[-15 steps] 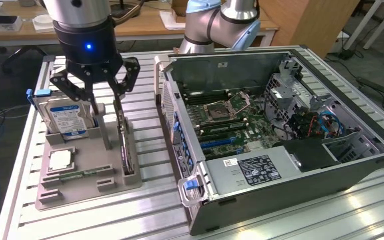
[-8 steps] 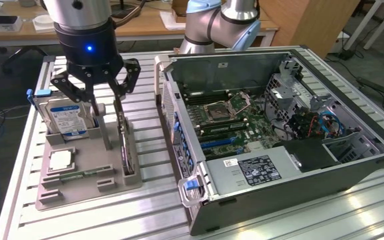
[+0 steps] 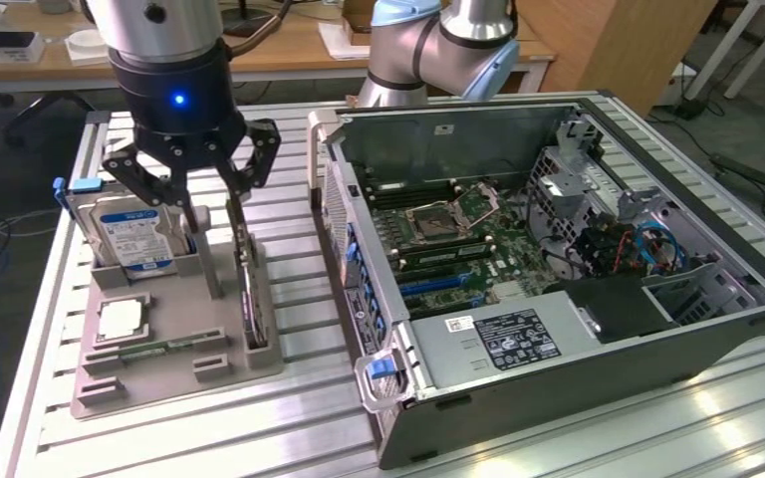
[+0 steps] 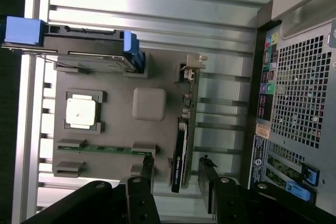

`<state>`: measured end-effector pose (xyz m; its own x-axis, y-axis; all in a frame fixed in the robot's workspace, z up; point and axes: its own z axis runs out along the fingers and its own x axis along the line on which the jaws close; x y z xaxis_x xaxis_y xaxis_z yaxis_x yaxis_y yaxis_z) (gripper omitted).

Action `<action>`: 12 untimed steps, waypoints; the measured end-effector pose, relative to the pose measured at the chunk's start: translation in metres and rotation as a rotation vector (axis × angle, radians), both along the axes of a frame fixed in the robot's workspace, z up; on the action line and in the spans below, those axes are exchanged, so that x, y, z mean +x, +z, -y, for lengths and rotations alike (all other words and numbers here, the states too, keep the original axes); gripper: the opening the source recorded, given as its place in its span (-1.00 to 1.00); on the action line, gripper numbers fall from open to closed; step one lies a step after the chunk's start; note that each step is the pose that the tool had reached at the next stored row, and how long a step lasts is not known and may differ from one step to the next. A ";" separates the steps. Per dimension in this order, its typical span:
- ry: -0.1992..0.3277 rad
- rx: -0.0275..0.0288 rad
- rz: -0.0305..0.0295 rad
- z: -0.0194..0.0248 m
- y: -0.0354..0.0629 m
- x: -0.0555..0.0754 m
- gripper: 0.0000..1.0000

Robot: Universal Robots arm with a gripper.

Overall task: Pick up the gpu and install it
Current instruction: 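Pick up the gpu and move the gpu toward the slot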

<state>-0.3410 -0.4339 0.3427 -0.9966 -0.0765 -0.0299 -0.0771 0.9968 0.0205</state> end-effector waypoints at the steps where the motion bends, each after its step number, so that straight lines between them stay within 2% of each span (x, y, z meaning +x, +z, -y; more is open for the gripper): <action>1: 0.000 0.0000 0.0001 0.0000 -0.0003 0.000 -0.06; 12: 0.000 -0.0001 0.0004 0.0005 -0.0035 0.000 -0.06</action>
